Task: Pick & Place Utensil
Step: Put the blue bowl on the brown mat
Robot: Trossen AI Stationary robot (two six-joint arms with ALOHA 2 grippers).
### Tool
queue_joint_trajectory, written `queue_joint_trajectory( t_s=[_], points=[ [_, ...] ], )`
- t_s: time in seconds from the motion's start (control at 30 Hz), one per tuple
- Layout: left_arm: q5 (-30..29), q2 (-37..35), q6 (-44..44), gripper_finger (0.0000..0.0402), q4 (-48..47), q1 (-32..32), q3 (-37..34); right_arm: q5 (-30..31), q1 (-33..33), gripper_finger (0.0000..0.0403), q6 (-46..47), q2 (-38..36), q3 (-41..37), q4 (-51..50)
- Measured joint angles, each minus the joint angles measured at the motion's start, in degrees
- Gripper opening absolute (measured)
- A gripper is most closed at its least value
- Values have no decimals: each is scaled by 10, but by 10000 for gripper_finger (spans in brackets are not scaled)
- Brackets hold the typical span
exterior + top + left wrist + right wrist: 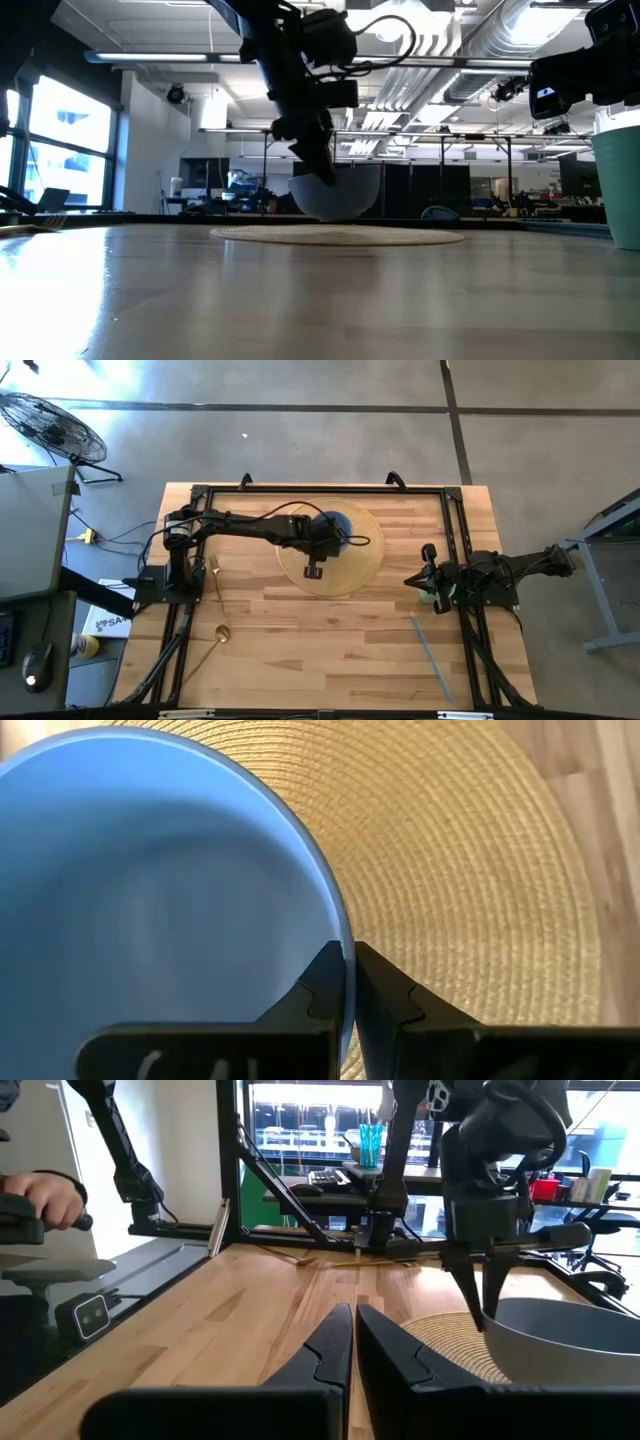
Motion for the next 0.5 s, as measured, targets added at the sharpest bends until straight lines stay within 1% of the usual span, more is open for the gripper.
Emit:
queue_joint_trajectory(
  t_s=[0.3, 0.5],
  points=[
    [-9, 5, 0, 7, 3, -1, 0, 0, 0, 12, 0, 0, 0, 0],
    [-32, 16, -18, 7, -8, -1, 0, 0, 0, 12, 0, 0, 0, 0]
  ],
)
